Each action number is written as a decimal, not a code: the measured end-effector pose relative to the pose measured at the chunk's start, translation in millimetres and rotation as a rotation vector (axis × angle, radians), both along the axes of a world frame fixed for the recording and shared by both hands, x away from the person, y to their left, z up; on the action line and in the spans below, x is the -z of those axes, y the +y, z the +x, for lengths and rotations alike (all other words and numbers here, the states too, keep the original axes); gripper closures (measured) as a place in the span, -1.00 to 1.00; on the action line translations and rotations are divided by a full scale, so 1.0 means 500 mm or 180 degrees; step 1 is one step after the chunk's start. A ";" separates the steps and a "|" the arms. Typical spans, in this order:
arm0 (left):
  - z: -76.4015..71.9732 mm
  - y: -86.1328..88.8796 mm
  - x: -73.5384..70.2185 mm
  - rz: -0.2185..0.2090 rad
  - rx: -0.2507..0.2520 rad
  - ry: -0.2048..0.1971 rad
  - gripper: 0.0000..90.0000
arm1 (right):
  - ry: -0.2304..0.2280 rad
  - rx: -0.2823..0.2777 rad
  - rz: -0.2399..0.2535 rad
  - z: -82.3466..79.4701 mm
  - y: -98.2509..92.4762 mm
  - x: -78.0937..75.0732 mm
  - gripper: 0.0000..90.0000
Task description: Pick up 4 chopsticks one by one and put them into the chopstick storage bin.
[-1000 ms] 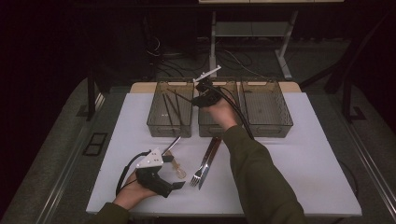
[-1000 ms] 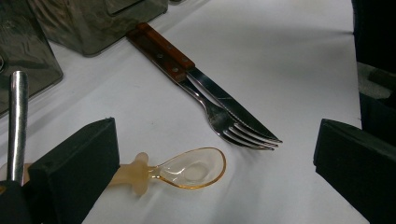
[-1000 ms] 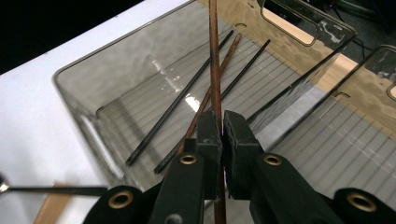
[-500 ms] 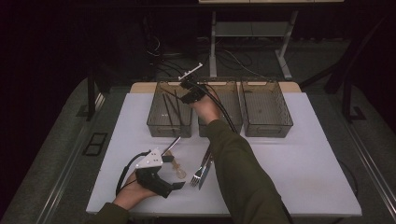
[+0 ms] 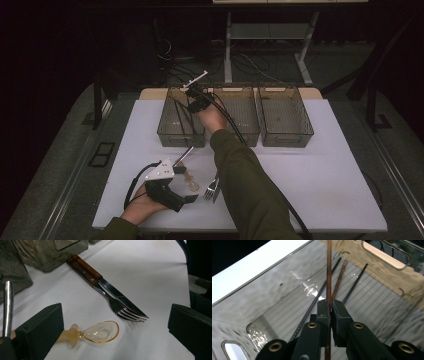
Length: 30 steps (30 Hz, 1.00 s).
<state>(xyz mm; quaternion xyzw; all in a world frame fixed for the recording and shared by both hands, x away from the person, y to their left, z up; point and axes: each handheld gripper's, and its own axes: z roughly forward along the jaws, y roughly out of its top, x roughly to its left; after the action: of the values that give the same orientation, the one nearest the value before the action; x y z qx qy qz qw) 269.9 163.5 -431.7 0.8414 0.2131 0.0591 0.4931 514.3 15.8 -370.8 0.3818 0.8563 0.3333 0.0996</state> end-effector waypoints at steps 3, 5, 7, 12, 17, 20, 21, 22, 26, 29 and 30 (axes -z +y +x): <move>0.000 0.000 0.000 -0.0006 -0.0004 0.0000 -1.00 | -0.0026 -0.0006 0.0001 -0.002 0.000 0.000 0.83; 0.001 0.000 0.000 -0.0010 -0.0006 -0.0005 -1.00 | -0.0051 -0.0007 0.0008 -0.002 -0.002 -0.003 0.75; 0.001 0.000 0.000 -0.0006 -0.0006 -0.0005 -1.00 | -0.0077 -0.0002 0.0048 -0.003 -0.004 -0.008 0.66; 0.001 0.000 0.000 -0.0002 -0.0009 -0.0008 -1.00 | -0.0076 -0.0029 0.0105 -0.007 -0.012 -0.017 0.50; 0.001 0.001 0.001 -0.0003 -0.0021 0.0002 -1.00 | -0.0039 -0.0128 0.0217 -0.018 -0.031 -0.025 0.24; 0.002 0.001 0.001 0.0004 -0.0032 0.0003 -1.00 | -0.0073 -0.0135 0.0278 -0.030 -0.047 -0.032 0.07; 0.002 0.001 0.001 0.0007 -0.0032 -0.0002 -1.00 | -0.0082 -0.0147 0.0296 -0.034 -0.055 -0.034 0.03; 0.002 0.001 0.001 0.0019 -0.0028 -0.0013 -1.00 | -0.0080 -0.0163 0.0310 -0.038 -0.059 -0.035 -0.02; 0.004 0.004 0.001 0.0034 -0.0030 -0.0019 -1.00 | -0.0169 -0.0236 0.0358 -0.057 -0.085 -0.039 -0.25; 0.004 0.004 0.001 0.0015 -0.0047 0.0008 -1.00 | -0.0239 -0.0270 0.0356 -0.076 -0.105 -0.039 -0.38; 0.004 0.004 0.001 0.0017 -0.0048 0.0005 -1.00 | -0.0260 -0.0279 0.0347 -0.083 -0.113 -0.038 -0.39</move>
<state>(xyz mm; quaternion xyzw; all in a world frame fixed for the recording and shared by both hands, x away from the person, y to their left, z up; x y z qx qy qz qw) 271.9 165.6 -432.2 0.8411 0.2195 0.0628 0.4902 472.6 -40.5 -351.5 0.3349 0.8479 0.3988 0.0989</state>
